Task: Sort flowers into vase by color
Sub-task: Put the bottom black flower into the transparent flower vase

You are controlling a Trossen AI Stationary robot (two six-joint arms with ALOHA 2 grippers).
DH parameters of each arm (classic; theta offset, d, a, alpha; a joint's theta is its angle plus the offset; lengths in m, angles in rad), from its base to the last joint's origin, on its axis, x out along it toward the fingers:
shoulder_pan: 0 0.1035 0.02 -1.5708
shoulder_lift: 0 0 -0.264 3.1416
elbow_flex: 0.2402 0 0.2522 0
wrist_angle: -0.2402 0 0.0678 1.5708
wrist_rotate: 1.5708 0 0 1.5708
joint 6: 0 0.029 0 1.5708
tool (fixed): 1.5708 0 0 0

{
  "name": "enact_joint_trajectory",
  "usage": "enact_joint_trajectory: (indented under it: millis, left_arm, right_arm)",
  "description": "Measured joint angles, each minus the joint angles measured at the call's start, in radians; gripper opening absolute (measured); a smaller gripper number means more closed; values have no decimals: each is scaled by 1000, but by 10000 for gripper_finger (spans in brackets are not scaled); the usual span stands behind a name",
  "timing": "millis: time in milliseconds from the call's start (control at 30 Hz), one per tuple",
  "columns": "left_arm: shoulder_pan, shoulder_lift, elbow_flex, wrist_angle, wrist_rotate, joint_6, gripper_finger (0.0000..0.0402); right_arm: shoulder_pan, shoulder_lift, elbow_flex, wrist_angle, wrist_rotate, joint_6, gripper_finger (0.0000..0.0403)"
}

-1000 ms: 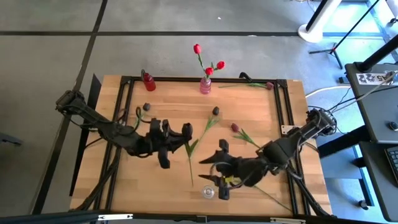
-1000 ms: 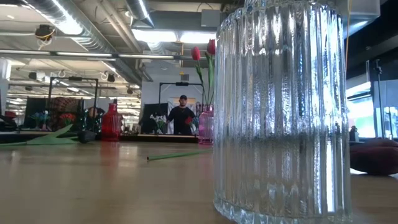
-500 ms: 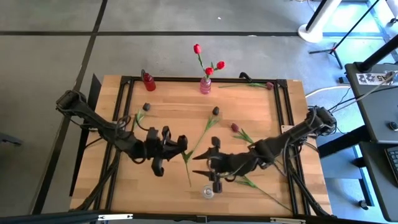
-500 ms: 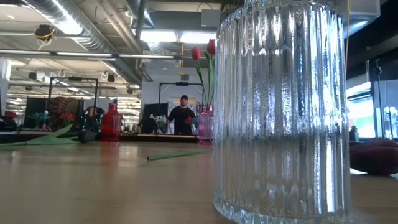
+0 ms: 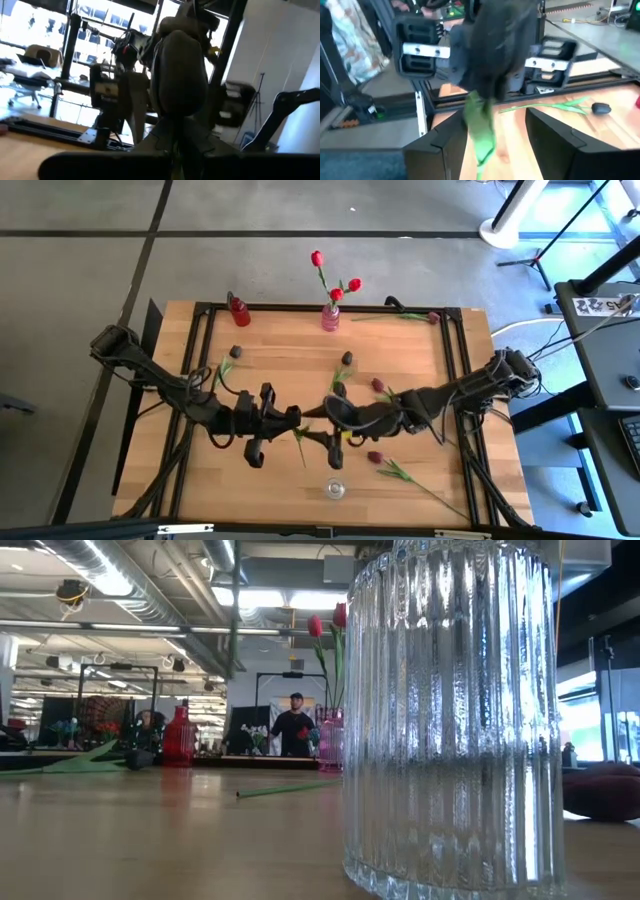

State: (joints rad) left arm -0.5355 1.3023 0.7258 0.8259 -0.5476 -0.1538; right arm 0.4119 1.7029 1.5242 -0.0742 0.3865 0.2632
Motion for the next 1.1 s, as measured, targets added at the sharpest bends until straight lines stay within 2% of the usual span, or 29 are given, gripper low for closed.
enact_joint_trajectory:
  millis: [167,333,433,500,567,633,767,833,967,1100]
  left_arm:
    - [-2,8,-19,-3,0,75,11]
    - [-12,17,-72,0,0,110,11]
    - [-39,21,-87,-6,-4,134,11]
    - [-60,24,-87,11,-37,129,11]
    - [-82,24,-87,41,-63,136,11]
    - [-91,24,-87,64,-64,148,11]
    - [-97,28,-86,67,-70,171,11]
    - [-90,46,-85,86,-68,194,11]
    - [-54,68,-85,155,-25,212,11]
    - [-23,68,-85,159,13,193,11]
  right_arm:
    - [8,31,-2,20,5,-87,198]
    - [19,51,-1,-21,-54,-183,209]
    - [34,62,-8,-41,-30,-169,224]
    - [54,63,-48,-17,37,-166,230]
    - [76,64,-103,73,135,-167,231]
    - [81,64,-147,155,178,-169,232]
    - [61,70,-165,307,82,-161,232]
    - [43,91,-163,380,99,-161,231]
    - [10,115,-166,414,91,-150,212]
    - [-9,115,-166,408,82,-113,156]
